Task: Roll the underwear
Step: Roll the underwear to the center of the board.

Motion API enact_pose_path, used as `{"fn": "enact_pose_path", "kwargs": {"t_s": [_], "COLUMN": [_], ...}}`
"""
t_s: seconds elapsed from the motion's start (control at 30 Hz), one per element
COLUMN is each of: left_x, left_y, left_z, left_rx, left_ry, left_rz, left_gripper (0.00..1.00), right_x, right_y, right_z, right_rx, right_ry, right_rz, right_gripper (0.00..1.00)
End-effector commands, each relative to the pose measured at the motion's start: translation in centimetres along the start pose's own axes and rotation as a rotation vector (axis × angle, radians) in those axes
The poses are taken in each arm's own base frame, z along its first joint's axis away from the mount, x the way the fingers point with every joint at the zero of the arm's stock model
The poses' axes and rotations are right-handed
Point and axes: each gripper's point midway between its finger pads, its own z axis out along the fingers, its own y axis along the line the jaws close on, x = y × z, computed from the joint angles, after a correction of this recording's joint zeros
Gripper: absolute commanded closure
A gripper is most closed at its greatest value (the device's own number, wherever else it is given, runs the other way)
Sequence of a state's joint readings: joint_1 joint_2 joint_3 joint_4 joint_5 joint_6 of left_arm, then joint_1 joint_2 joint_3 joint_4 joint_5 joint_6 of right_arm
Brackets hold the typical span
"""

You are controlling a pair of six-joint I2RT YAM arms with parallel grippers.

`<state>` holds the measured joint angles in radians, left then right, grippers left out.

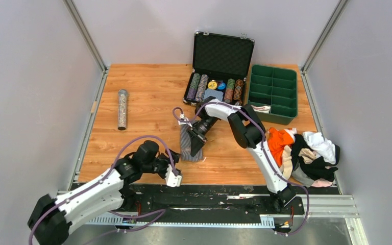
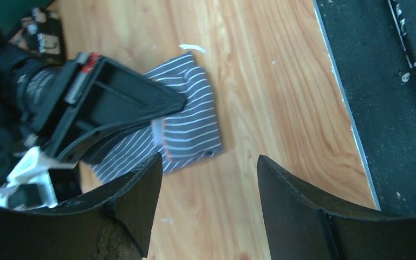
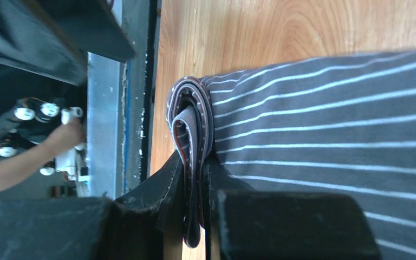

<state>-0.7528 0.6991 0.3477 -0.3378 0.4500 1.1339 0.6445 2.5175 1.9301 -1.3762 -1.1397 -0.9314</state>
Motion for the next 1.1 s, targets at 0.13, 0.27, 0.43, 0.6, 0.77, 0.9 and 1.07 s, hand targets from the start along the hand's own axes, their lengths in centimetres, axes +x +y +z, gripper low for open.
{"fn": "enact_pose_path", "kwargs": {"t_s": [0.13,0.27,0.43,0.6,0.77,0.9,1.07], "left_x": [-1.6,-0.9,0.3,1.5,1.6,1.9,2.5], "left_y": [3.4,3.1,2.1,2.5,3.4,2.7,1.7], "left_z": [4.2,5.3,6.5,6.8,5.9,5.7,6.2], "left_rx": [-0.116,-0.113,-0.059,-0.079,-0.125,-0.085,-0.042], "left_ry": [-0.156,-0.15,-0.126,-0.068,-0.03,-0.017,-0.007], "left_rz": [0.268,0.315,0.313,0.334,0.335,0.307,0.292], "left_gripper": [0.25,0.25,0.29,0.32,0.32,0.4,0.44], "right_x": [4.2,4.2,3.7,4.2,4.7,4.8,4.9], "right_y": [-2.2,-2.5,-3.1,-3.2,-3.1,-3.1,-3.1], "right_z": [1.6,2.0,2.1,2.3,2.5,2.6,2.6], "right_rx": [-0.074,-0.117,-0.135,-0.137,-0.143,-0.148,-0.152], "right_ry": [0.038,-0.01,-0.042,-0.033,-0.028,-0.029,-0.033], "right_rz": [0.186,0.253,0.295,0.31,0.338,0.351,0.358], "right_gripper": [1.0,1.0,1.0,1.0,1.0,1.0,1.0]}}
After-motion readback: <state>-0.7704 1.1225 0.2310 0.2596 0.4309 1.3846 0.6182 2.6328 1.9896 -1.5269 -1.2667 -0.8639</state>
